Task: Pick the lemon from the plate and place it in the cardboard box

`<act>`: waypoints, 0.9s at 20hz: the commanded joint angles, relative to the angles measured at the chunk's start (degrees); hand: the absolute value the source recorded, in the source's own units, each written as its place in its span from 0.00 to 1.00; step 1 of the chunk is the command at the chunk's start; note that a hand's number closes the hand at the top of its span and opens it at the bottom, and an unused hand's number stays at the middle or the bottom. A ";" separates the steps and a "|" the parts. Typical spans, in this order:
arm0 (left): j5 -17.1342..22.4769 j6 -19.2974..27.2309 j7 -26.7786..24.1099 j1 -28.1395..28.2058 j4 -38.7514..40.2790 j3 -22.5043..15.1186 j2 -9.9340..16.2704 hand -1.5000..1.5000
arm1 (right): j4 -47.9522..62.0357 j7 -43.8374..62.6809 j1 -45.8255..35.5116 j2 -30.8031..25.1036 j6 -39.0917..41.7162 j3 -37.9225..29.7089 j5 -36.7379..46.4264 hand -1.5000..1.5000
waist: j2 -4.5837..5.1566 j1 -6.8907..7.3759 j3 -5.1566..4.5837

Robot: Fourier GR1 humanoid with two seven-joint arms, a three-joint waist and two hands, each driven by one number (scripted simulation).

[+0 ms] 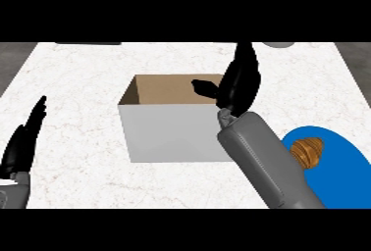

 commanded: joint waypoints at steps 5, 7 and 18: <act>0.36 -0.44 -0.61 1.80 -0.27 1.44 0.58 0.50 | -14.19 6.84 7.61 0.83 -9.45 0.84 5.49 0.00 | -0.05 -2.13 0.18; 0.93 -0.94 -1.01 1.22 0.42 2.66 1.38 0.50 | -18.89 2.78 13.30 0.83 -9.36 0.31 4.42 0.00 | 0.13 -2.20 0.19; -0.34 1.04 1.83 0.70 -0.53 2.93 0.22 0.50 | -61.51 4.16 50.18 -3.59 1.17 7.82 14.68 0.00 | -0.17 -3.59 0.17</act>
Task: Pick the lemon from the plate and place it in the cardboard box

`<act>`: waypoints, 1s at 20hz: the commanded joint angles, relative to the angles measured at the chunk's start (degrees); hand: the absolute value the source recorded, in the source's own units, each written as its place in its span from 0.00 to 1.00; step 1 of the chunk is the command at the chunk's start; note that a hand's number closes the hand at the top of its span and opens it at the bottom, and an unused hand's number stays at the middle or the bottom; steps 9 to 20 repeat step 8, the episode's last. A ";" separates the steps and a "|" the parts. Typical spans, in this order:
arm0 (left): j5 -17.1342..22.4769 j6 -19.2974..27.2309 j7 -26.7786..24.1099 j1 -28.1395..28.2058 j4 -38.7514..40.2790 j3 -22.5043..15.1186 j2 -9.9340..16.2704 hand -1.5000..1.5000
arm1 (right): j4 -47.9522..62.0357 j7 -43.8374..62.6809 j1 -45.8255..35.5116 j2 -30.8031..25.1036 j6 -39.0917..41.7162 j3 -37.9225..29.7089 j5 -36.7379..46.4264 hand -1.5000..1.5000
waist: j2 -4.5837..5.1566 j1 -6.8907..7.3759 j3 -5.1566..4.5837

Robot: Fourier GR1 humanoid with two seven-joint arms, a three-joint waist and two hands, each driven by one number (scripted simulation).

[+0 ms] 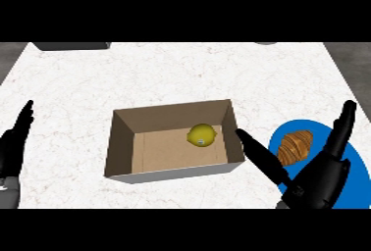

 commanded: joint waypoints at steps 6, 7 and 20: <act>0.90 -1.40 -0.99 1.78 -0.80 0.62 -0.29 0.50 | -29.04 -2.61 32.09 -13.28 2.21 7.58 -3.18 0.00 | 0.17 0.37 0.03; -0.40 -0.94 -1.07 4.37 -3.86 -0.91 -1.12 0.50 | -26.93 -4.80 35.28 -14.81 -1.69 8.94 -4.47 0.00 | 0.16 0.81 0.09; -0.23 -0.72 1.06 2.38 -3.93 -0.69 -1.15 0.50 | -30.26 -4.94 37.04 -19.12 -0.61 6.39 -8.71 0.00 | 0.18 0.60 0.12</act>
